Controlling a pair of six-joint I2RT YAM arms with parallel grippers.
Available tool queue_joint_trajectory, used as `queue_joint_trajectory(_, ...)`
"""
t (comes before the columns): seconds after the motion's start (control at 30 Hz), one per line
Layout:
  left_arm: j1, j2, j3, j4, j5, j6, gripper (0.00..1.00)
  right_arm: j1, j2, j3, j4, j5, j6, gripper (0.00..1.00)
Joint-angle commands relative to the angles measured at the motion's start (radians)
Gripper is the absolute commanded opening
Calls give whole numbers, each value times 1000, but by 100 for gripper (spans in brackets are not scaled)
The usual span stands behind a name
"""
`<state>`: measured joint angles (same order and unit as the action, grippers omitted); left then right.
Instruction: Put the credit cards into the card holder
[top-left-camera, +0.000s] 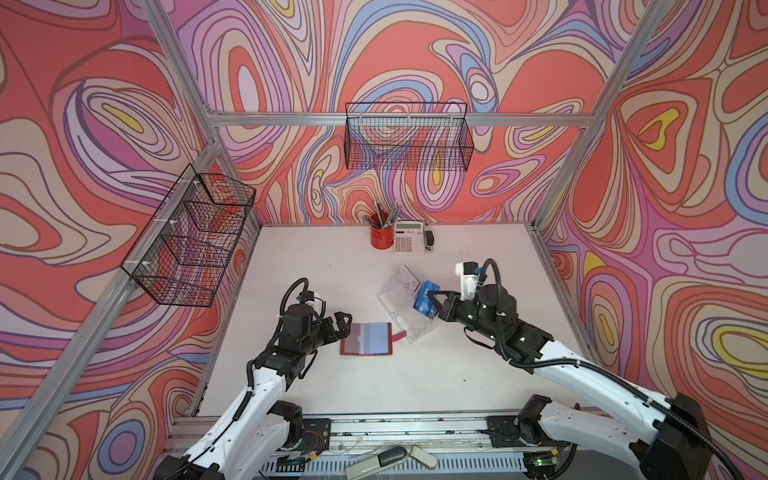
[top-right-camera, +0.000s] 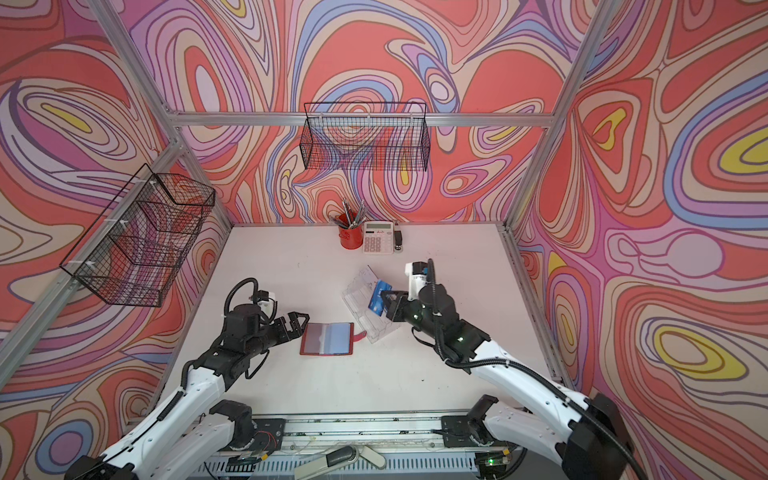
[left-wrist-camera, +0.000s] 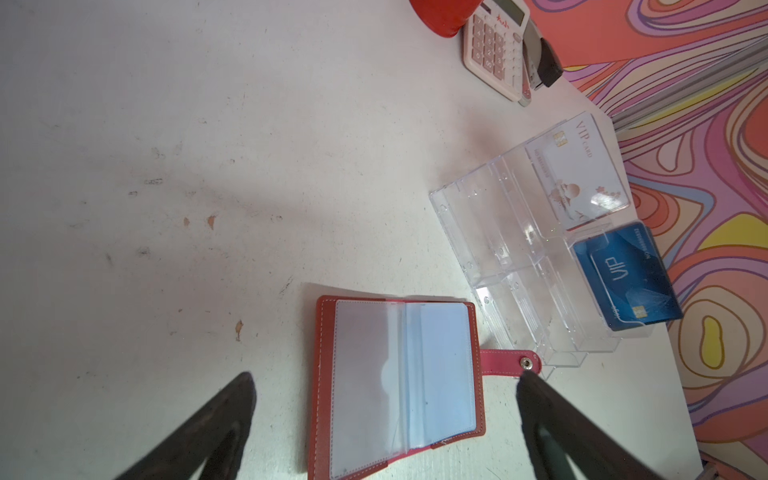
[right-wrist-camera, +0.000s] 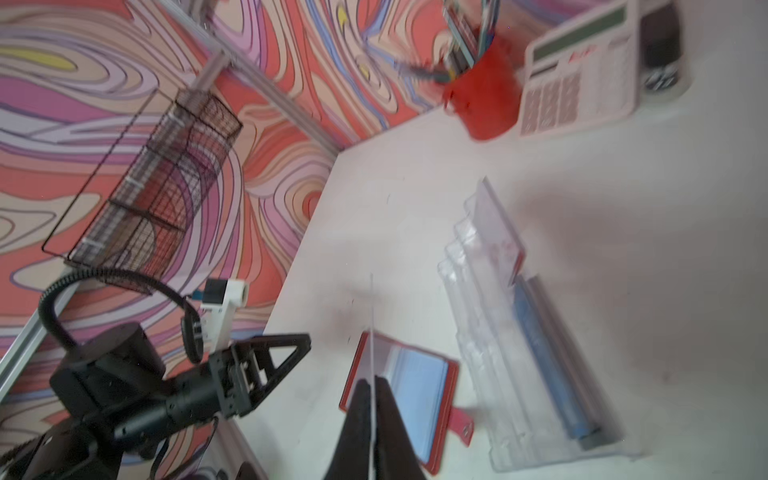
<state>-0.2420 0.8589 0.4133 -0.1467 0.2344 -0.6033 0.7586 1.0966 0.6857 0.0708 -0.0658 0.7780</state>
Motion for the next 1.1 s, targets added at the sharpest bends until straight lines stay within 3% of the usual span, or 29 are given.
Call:
queue_joint_trajectory(0.0, 6, 45, 33, -45, -16, -23, 99, 126, 132, 1, 131, 103, 130, 0)
queue_joint_trajectory(0.1, 7, 73, 45, -63, -12, -36, 96, 208, 301, 66, 195, 113, 140, 0)
queue_joint_trajectory(0.27, 8, 85, 49, -86, -31, -58, 96, 228, 499, 145, 222, 98, 214, 0)
queue_joint_trajectory(1.07, 12, 218, 71, -56, 25, -66, 92, 227, 786, 255, 248, 55, 294, 0)
